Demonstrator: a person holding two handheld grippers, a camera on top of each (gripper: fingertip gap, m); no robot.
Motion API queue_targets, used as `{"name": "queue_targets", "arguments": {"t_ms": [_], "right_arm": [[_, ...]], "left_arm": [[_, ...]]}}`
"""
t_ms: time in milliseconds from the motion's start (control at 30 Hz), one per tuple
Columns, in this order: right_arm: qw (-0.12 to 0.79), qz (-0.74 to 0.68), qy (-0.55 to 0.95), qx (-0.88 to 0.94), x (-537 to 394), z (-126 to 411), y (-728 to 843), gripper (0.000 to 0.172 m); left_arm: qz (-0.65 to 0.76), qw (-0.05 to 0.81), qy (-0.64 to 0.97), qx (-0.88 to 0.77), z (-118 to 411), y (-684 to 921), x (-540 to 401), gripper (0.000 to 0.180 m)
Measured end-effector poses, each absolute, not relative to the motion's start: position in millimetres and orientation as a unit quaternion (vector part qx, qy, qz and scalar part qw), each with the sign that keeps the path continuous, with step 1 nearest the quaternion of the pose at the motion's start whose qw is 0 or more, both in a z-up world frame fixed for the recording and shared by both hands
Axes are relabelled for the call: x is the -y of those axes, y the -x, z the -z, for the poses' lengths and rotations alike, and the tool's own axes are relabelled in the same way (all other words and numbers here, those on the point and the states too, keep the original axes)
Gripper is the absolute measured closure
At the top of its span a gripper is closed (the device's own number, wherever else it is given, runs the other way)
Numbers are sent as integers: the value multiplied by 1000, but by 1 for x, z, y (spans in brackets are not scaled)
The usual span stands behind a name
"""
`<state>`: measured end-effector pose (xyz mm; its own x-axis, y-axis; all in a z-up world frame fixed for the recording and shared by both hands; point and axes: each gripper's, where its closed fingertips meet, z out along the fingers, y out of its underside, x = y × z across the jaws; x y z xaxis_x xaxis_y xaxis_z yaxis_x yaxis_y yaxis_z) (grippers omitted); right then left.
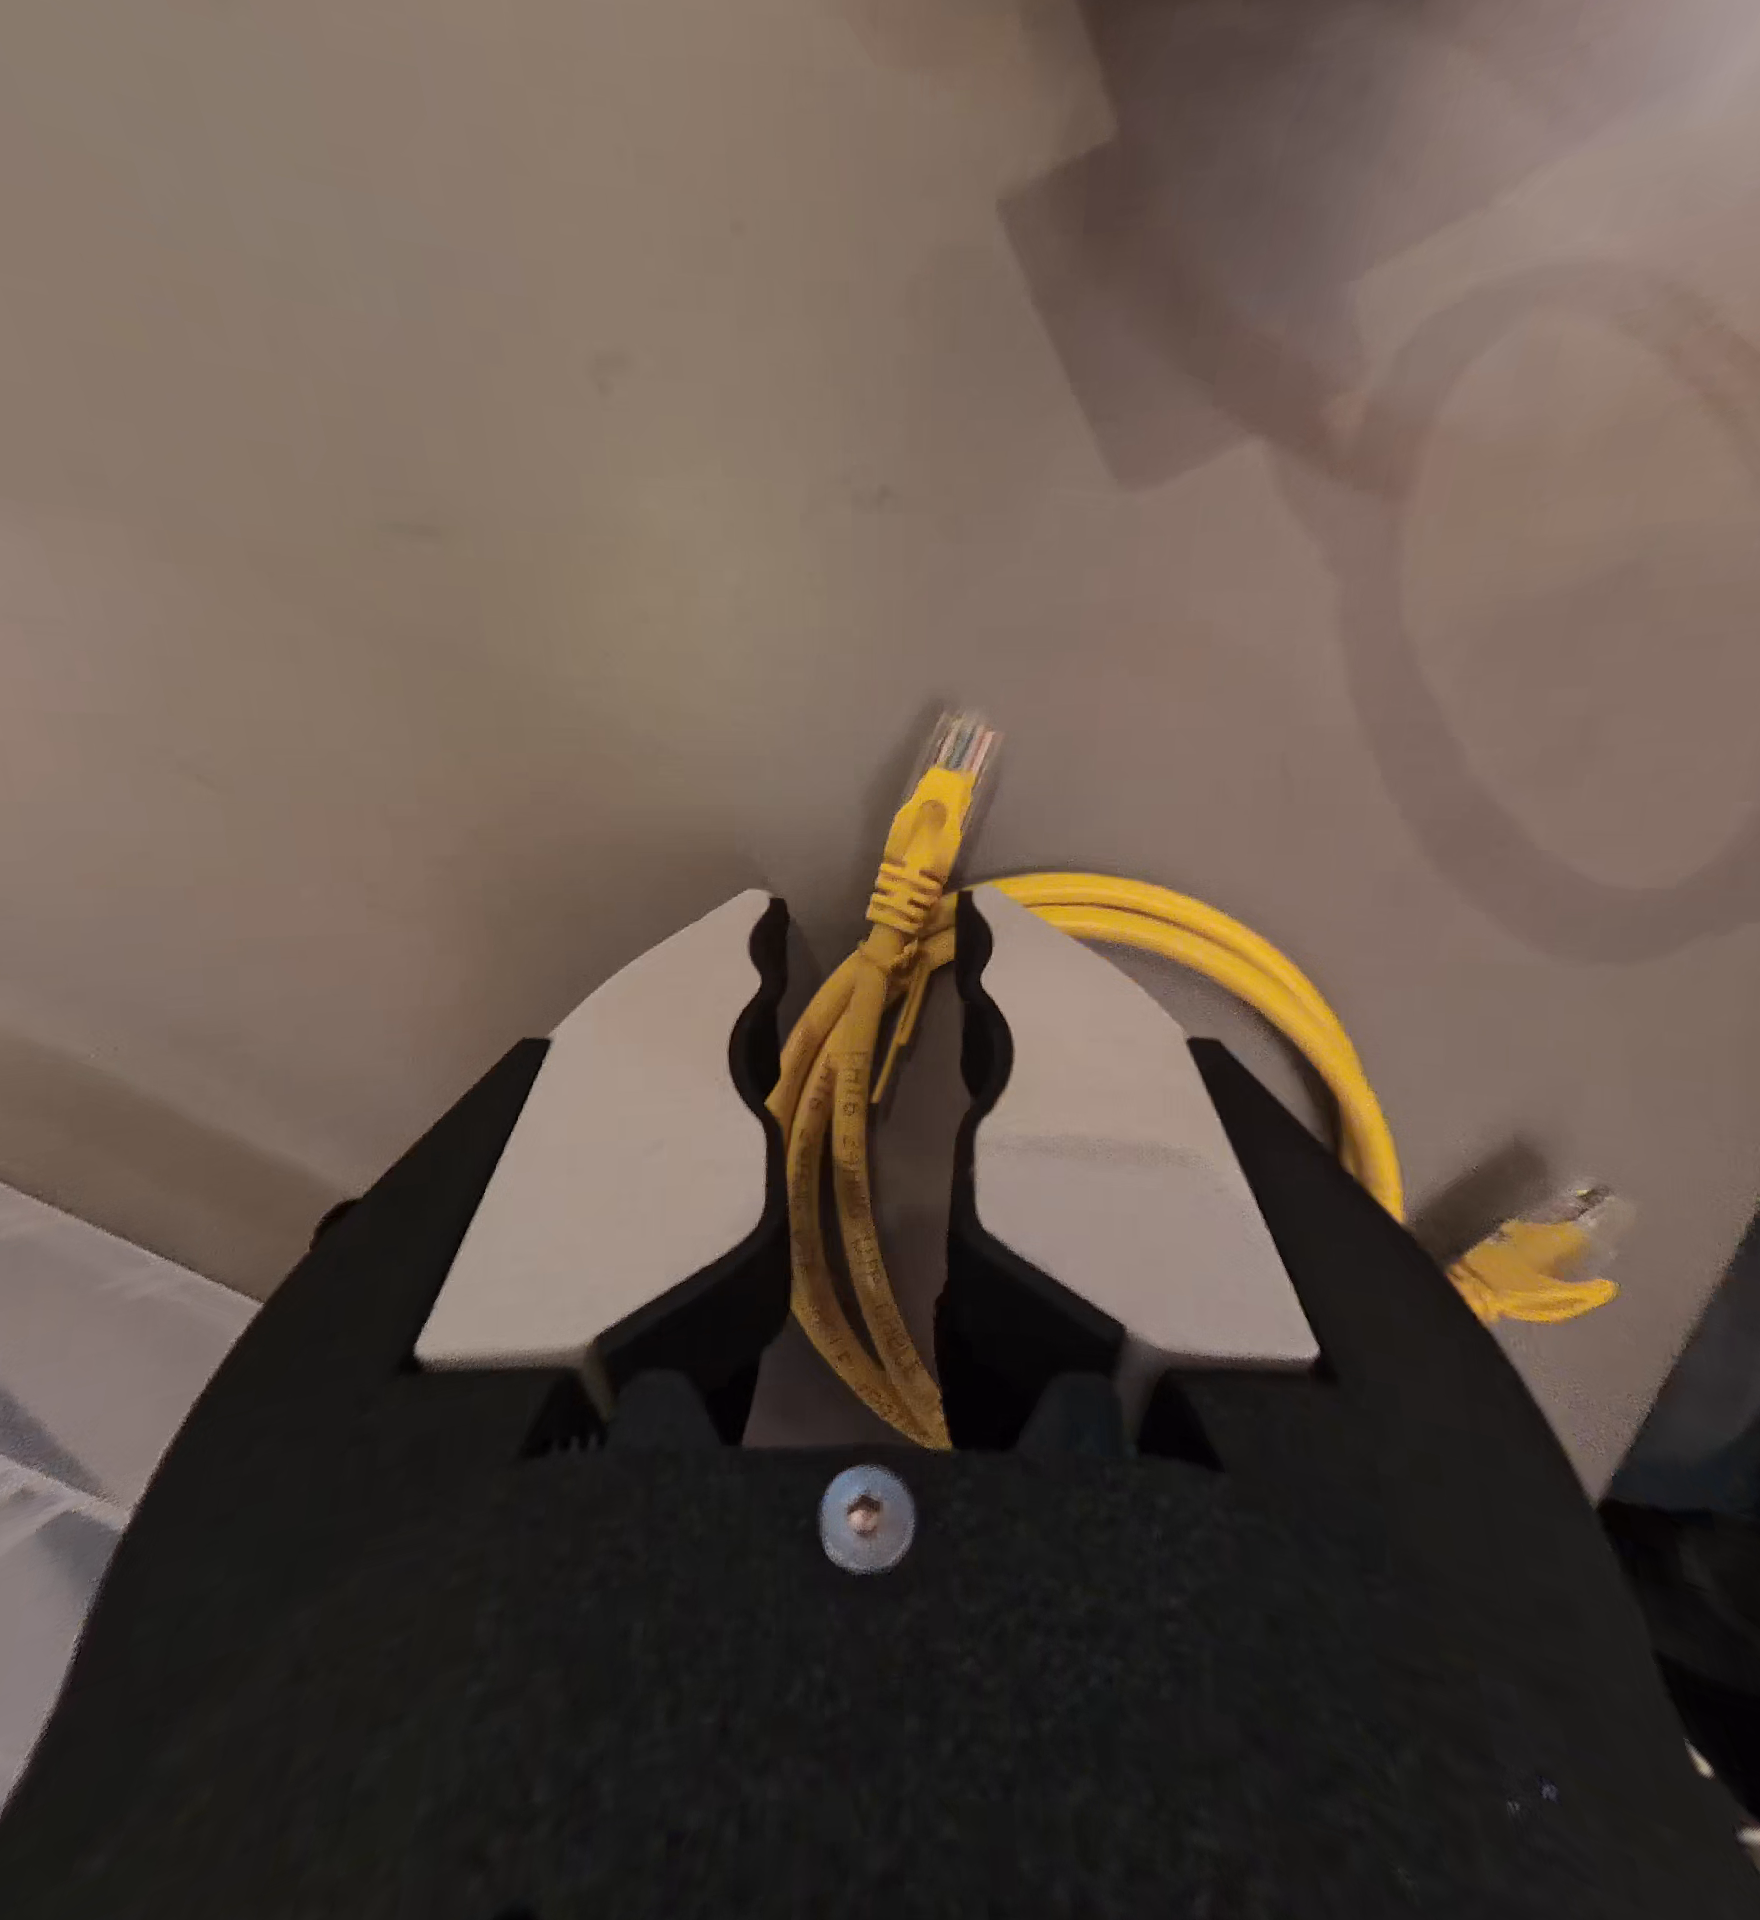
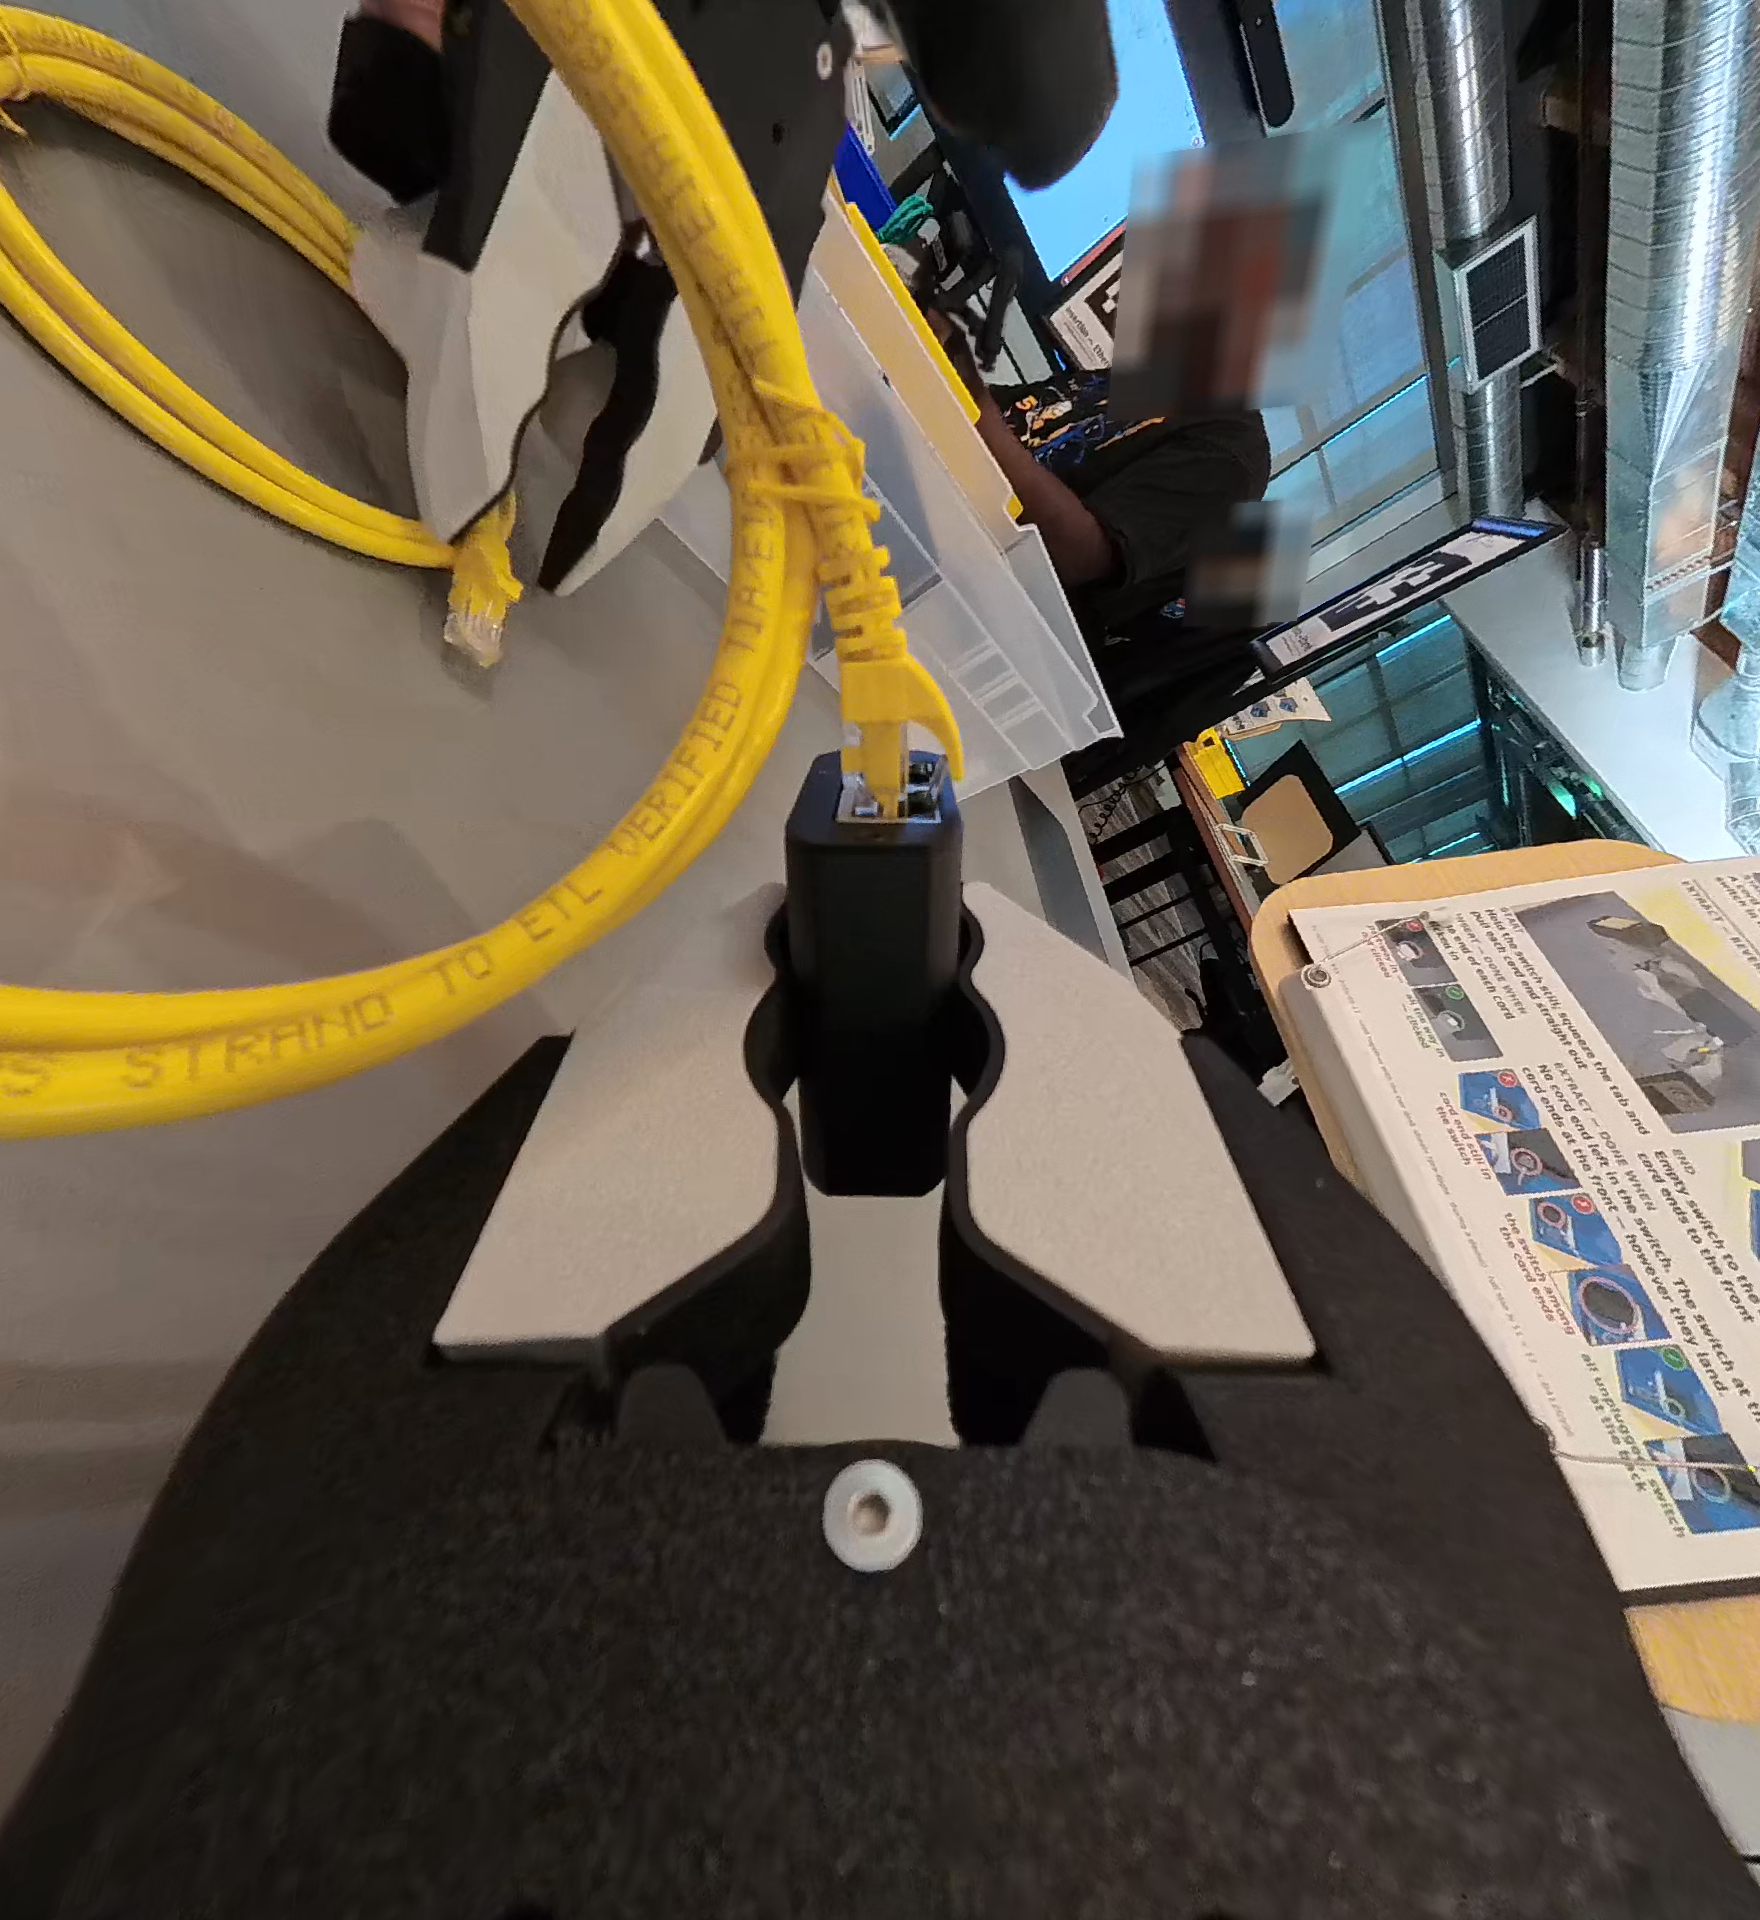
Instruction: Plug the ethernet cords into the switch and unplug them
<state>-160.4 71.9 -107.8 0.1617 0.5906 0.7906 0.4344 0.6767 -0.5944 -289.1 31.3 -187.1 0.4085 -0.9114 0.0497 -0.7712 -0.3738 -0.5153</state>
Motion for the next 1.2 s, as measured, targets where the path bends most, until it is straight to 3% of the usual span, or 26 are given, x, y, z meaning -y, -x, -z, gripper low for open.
{"name": "queue_targets", "arguments": {"t_ms": [133,467,767,1200], "right_arm": [[651,-61,399,643,-73,107,159,148],[648,-58,400,646,-74,109,160,148],[645,-18,381,662,-72,110,164,148],[663,58,335,668,-65,98,167,148]], "left_arm": [[193,205,806,-521,189,286,-25,163],[203,247,799,-509,187,293,-17,170],[184,320,788,-493,126,271,-1,170],[190,192,840,-471,103,210,-18,170]]}}
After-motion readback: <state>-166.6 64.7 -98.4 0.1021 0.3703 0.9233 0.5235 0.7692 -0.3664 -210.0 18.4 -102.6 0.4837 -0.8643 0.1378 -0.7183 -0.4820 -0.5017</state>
